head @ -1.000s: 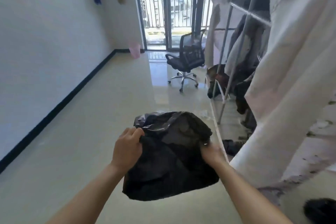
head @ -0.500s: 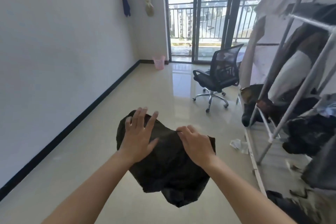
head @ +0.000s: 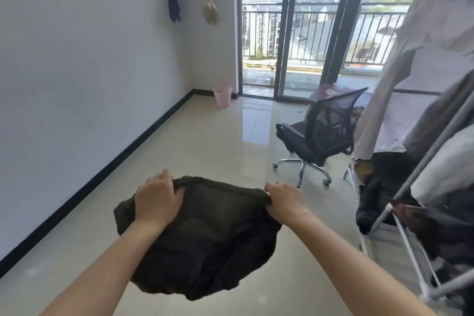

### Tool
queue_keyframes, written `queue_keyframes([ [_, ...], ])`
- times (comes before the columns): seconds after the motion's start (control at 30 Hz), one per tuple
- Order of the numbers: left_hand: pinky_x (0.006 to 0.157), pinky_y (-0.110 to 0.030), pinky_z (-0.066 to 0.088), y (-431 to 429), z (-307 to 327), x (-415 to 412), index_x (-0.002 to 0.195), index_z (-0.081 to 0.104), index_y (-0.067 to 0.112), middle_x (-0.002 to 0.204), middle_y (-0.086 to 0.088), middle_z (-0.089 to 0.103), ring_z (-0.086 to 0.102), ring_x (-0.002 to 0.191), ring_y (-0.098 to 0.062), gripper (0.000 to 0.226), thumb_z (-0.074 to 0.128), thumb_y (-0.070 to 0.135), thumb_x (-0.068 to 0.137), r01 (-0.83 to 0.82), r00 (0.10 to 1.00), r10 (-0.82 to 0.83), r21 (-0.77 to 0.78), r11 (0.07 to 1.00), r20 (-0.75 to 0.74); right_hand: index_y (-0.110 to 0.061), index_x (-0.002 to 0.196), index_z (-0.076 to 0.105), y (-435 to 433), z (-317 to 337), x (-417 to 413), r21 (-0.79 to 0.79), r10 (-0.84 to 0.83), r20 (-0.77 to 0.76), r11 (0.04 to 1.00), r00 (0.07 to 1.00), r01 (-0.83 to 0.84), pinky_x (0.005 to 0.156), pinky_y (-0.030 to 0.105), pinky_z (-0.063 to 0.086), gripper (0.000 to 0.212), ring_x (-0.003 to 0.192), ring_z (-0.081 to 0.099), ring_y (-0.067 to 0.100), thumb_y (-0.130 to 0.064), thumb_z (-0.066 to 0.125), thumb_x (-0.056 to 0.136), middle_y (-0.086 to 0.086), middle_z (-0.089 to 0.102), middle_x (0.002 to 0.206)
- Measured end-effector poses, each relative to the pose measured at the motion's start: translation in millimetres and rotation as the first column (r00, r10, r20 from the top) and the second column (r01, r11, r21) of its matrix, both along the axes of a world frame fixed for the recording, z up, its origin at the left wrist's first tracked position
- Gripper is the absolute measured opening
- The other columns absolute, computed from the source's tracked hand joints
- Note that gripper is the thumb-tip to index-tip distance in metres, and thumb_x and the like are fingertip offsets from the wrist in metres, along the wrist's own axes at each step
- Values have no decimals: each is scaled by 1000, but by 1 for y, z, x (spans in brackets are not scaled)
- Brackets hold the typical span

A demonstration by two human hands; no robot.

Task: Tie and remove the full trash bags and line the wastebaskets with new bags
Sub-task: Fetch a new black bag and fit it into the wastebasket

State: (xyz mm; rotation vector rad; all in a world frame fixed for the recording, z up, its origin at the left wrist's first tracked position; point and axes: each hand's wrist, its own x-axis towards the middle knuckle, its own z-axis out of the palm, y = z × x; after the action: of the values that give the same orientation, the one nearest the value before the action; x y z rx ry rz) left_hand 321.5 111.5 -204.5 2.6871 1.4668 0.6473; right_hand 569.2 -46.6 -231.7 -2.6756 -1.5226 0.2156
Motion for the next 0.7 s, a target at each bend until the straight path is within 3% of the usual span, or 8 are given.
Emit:
queue_keyframes([
  [0.1,65,-34,38,77,-11,37,91,52,11,85,-4,62,56,76,-25,34,60,44,88,-8,996,7,-8,1000,-94,-18,120,58,73,-7,48,-108,-144,-54,985,988,138,86,36,49,32,112,60,29,-29,55,90,5,62,119],
  [0.17,60,-31,35,126,-10,66,87,51,13,76,-1,58,54,70,-23,37,59,49,87,17,992,-14,20,1000,-122,-16,122,58,125,-4,77,-112,-179,-45,978,983,173,87,36,48,35,114,60,30,-30,53,91,8,61,123],
  [0.3,49,-27,30,227,13,131,78,47,17,60,6,47,47,54,-19,39,49,54,91,48,991,-44,27,998,-130,-15,116,60,225,20,133,-46,-210,-44,977,977,208,74,35,42,33,108,61,31,-35,46,94,8,64,116],
  [0.4,50,-28,33,300,31,185,76,50,16,59,5,49,51,55,-21,37,49,49,92,73,994,-72,13,997,-80,-17,116,60,295,38,177,16,-174,-147,984,974,178,79,36,49,29,103,61,30,-27,47,91,7,64,114],
  [0.5,53,-32,43,363,40,239,74,50,14,59,2,52,54,56,-24,34,49,42,93,56,998,-56,-19,998,-15,-21,121,58,356,46,217,110,-104,-284,984,953,141,84,37,53,40,102,61,27,-14,51,82,4,65,113],
  [0.7,54,-31,42,489,31,366,72,44,16,56,1,52,52,52,-24,35,47,42,95,112,992,-115,56,992,60,-24,130,51,488,28,325,266,3,-286,961,958,76,85,31,49,51,105,59,24,-7,60,83,0,59,117],
])
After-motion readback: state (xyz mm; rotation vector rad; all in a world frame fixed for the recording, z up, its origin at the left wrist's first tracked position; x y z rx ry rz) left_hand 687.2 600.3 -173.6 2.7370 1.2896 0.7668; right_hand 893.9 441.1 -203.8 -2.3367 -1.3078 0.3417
